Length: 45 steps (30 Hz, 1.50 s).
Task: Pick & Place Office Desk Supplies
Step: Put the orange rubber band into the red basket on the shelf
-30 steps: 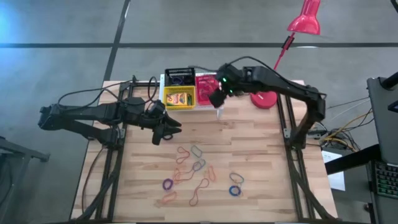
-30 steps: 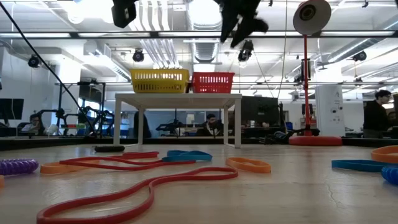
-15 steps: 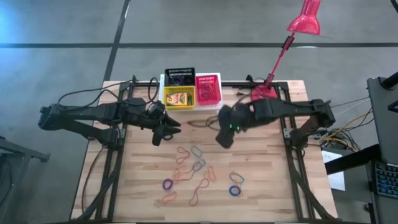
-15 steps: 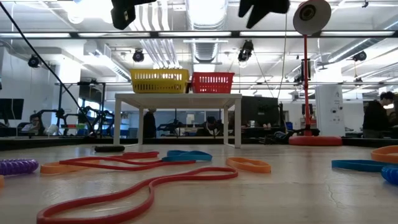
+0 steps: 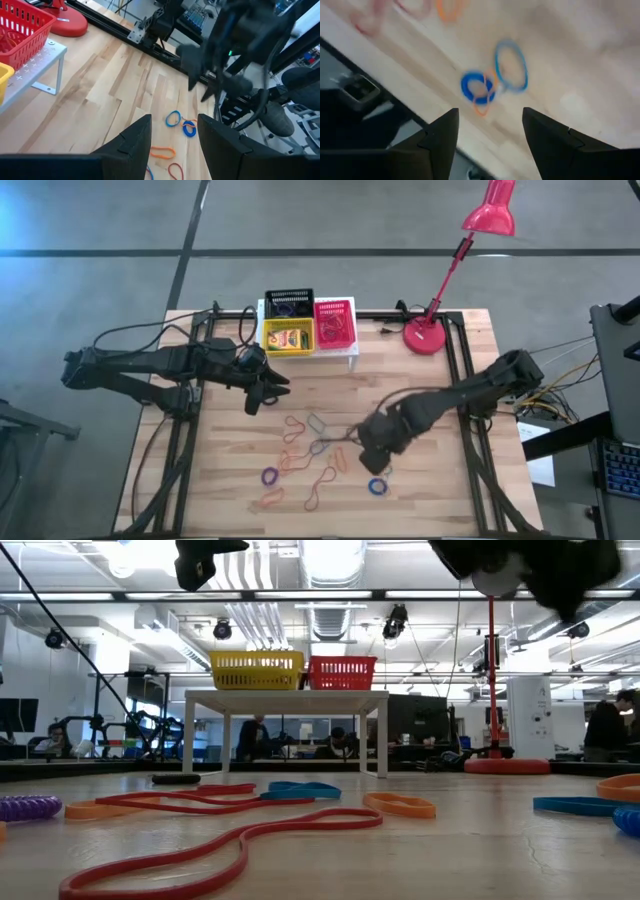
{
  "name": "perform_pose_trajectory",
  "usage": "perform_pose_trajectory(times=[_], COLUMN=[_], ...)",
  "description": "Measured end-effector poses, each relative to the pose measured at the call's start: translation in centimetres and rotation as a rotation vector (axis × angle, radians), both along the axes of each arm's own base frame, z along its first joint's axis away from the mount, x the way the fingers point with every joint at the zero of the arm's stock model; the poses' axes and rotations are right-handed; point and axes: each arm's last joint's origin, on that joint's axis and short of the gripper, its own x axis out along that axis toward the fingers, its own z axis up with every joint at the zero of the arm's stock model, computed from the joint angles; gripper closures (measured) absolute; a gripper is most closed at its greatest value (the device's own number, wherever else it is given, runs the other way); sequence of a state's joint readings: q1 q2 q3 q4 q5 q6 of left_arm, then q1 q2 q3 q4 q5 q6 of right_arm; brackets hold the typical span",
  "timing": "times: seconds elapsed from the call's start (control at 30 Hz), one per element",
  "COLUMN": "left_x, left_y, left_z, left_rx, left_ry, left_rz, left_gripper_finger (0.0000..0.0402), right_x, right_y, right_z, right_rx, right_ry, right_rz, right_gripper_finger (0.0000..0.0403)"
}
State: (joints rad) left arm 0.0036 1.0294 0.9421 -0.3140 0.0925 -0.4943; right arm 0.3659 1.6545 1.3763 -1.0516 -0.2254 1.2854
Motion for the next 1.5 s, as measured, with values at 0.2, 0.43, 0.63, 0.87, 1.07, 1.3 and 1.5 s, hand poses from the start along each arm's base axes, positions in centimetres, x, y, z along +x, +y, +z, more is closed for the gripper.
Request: perform_pose_trajectory(times=[0.2, 0.43, 0.63, 0.87, 1.07, 1.3, 1.5], left_x=[0.0, 0.0, 0.0, 0.0, 0.0, 0.0, 0.0], left_y=[0.0, 0.0, 0.0, 0.0, 0.0, 0.0, 0.0], left_z=[0.0, 0.0, -0.1, -0.1, -0.1, -0.1, -0.2], left_rx=[0.000, -0.001, -0.003, -0.004, -0.004, -0.004, -0.004], left_ry=[0.000, 0.001, 0.006, 0.008, 0.008, 0.010, 0.017], left_rz=[0.000, 0.000, 0.000, 0.000, -0.002, -0.001, -0.001], left_gripper_finger=[0.0237, 0.0237, 0.0237, 0.0237, 0.0237, 0.0237, 0.0237], right_x=[-0.9, -1.0, -0.5, -0.9, -0.5, 1.0, 2.2], right_y=[1.4, 1.3, 1.9, 3.1, 3.7, 3.7, 1.5], right_z=[-5.6, -9.9, -11.1, -12.5, -11.6, -7.5, -4.0], right_rx=[0.033, 0.037, 0.056, 0.043, 0.036, 0.075, 0.089], right_ry=[0.064, 0.016, -0.061, -0.019, -0.044, -0.152, -0.229], right_rz=[-0.052, -0.095, -0.079, -0.037, 0.004, 0.049, 0.103], right_gripper_finger=[0.0173, 0.0187, 0.0218, 0.0268, 0.0342, 0.0390, 0.0390])
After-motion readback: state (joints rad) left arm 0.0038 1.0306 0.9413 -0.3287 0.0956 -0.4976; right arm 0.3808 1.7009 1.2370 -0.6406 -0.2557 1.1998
